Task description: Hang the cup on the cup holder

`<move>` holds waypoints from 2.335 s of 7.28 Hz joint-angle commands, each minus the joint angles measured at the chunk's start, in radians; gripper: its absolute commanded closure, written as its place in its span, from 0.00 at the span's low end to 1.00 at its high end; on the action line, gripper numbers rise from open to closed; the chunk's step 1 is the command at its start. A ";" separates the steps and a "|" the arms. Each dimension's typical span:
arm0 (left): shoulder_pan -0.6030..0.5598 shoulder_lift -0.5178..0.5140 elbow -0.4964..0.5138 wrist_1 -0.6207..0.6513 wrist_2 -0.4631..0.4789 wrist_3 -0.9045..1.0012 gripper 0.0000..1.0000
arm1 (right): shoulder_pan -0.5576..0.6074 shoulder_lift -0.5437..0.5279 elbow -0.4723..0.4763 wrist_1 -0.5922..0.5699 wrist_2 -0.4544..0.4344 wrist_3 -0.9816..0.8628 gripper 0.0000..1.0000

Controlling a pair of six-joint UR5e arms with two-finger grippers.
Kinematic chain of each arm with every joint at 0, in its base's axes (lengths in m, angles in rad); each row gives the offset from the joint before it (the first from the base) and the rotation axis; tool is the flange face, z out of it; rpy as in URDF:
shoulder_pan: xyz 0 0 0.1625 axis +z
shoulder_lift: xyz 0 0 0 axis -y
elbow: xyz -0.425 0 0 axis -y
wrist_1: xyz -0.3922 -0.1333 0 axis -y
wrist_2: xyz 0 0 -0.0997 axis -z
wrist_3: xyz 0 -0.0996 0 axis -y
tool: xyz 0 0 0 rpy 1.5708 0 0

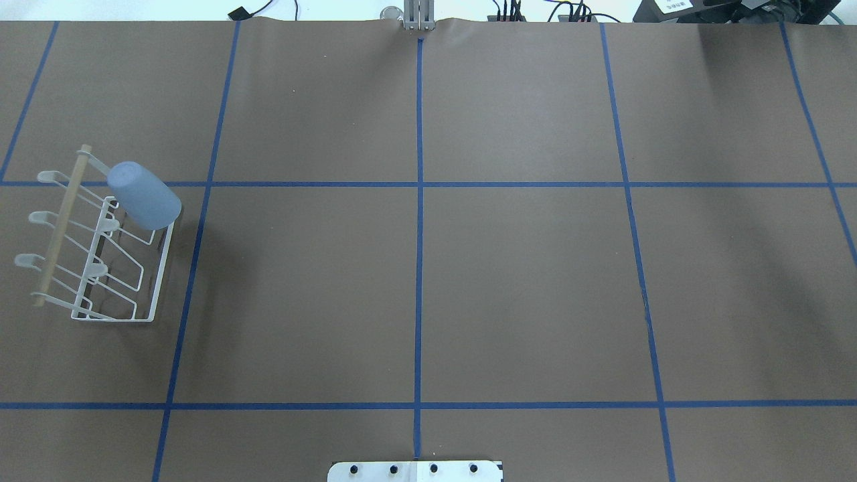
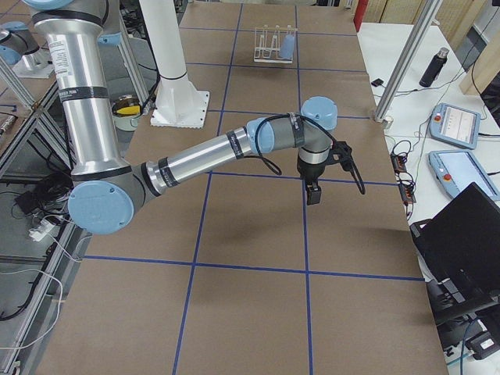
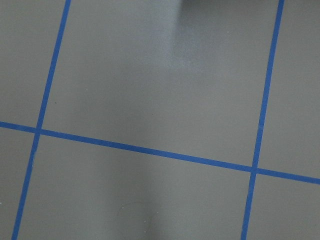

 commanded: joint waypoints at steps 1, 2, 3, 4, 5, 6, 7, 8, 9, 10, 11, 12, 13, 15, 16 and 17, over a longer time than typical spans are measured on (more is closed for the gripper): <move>-0.021 0.036 -0.043 -0.006 -0.095 -0.053 0.02 | -0.001 -0.054 0.004 0.023 0.000 -0.001 0.00; -0.021 0.053 -0.058 -0.007 -0.095 -0.048 0.02 | -0.001 -0.059 0.009 0.023 0.000 -0.001 0.00; -0.021 0.067 -0.070 -0.009 -0.097 -0.047 0.02 | -0.001 -0.103 0.012 0.042 0.008 -0.001 0.00; -0.020 0.076 -0.086 -0.010 -0.093 -0.051 0.02 | -0.001 -0.118 0.015 0.068 0.009 -0.001 0.00; -0.020 0.076 -0.086 -0.010 -0.095 -0.051 0.01 | -0.001 -0.129 0.013 0.068 0.009 -0.001 0.00; -0.020 0.075 -0.084 -0.013 -0.093 -0.051 0.01 | 0.005 -0.141 0.013 0.068 0.011 -0.003 0.00; -0.018 0.073 -0.086 -0.015 -0.093 -0.051 0.02 | 0.021 -0.154 0.010 0.066 0.011 -0.003 0.00; -0.018 0.072 -0.084 -0.015 -0.093 -0.051 0.01 | 0.038 -0.171 0.012 0.066 0.014 -0.003 0.00; -0.018 0.069 -0.081 -0.015 -0.093 -0.051 0.01 | 0.039 -0.171 0.013 0.065 0.014 -0.003 0.00; -0.018 0.069 -0.080 -0.015 -0.093 -0.051 0.01 | 0.044 -0.172 0.016 0.065 0.011 -0.003 0.00; -0.018 0.069 -0.081 -0.015 -0.093 -0.051 0.02 | 0.067 -0.169 0.013 0.063 0.008 -0.018 0.00; -0.018 0.070 -0.080 -0.015 -0.093 -0.051 0.01 | 0.093 -0.172 0.024 0.057 0.013 -0.068 0.00; -0.018 0.075 -0.086 -0.015 -0.093 -0.051 0.01 | 0.081 -0.163 0.021 0.056 0.000 -0.072 0.00; -0.018 0.073 -0.091 -0.015 -0.092 -0.053 0.01 | 0.070 -0.169 0.014 0.060 -0.016 -0.091 0.00; -0.017 0.073 -0.083 -0.015 -0.092 -0.051 0.01 | 0.038 -0.137 -0.009 0.062 -0.086 -0.093 0.00; -0.018 0.072 -0.086 -0.015 -0.092 -0.053 0.02 | 0.042 -0.084 -0.078 0.059 -0.110 -0.104 0.00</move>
